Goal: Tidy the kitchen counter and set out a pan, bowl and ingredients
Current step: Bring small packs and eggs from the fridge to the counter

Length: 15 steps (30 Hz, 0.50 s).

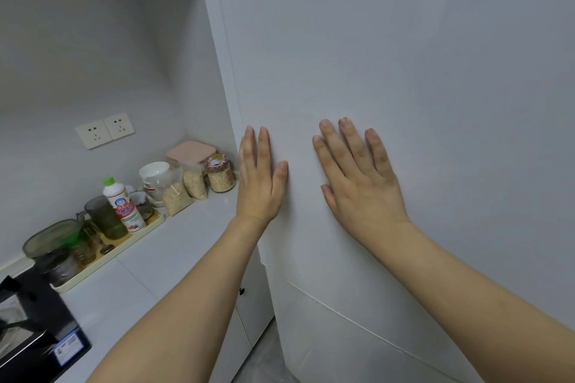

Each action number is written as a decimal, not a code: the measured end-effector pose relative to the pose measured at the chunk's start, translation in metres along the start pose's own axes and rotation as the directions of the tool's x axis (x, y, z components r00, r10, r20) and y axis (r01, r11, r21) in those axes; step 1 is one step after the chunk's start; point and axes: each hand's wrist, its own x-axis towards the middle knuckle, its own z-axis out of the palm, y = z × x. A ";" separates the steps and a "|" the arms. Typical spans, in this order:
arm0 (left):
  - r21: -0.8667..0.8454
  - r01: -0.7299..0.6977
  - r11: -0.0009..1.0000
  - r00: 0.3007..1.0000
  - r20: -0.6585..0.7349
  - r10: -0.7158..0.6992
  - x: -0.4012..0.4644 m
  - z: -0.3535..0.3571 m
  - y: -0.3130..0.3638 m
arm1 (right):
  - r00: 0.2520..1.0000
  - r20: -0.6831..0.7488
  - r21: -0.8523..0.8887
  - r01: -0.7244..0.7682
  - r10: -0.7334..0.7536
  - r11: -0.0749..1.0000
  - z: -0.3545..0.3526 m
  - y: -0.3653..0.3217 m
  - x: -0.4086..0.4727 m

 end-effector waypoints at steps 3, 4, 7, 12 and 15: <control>-0.021 -0.023 1.000 0.998 -0.051 0.022 0.004 0.018 -0.002 | 1.000 0.027 -0.045 0.007 -0.005 0.999 0.007 0.000 0.002; -0.027 -0.026 0.999 0.997 -0.078 0.024 0.004 0.023 -0.003 | 0.999 0.031 -0.061 0.012 -0.010 0.998 0.008 -0.001 0.002; -0.040 -0.036 0.999 0.990 -0.139 0.030 0.008 0.038 -0.005 | 0.999 0.042 -0.122 0.036 -0.031 0.992 0.012 -0.003 0.004; -0.044 -0.055 0.998 0.981 -0.189 0.046 0.013 0.051 -0.010 | 0.997 0.064 -0.139 0.043 -0.034 0.989 0.013 -0.004 0.004; -0.034 -0.051 0.998 0.986 -0.159 0.045 0.012 0.046 -0.009 | 0.996 0.084 -0.095 0.015 -0.007 0.995 0.012 -0.009 0.006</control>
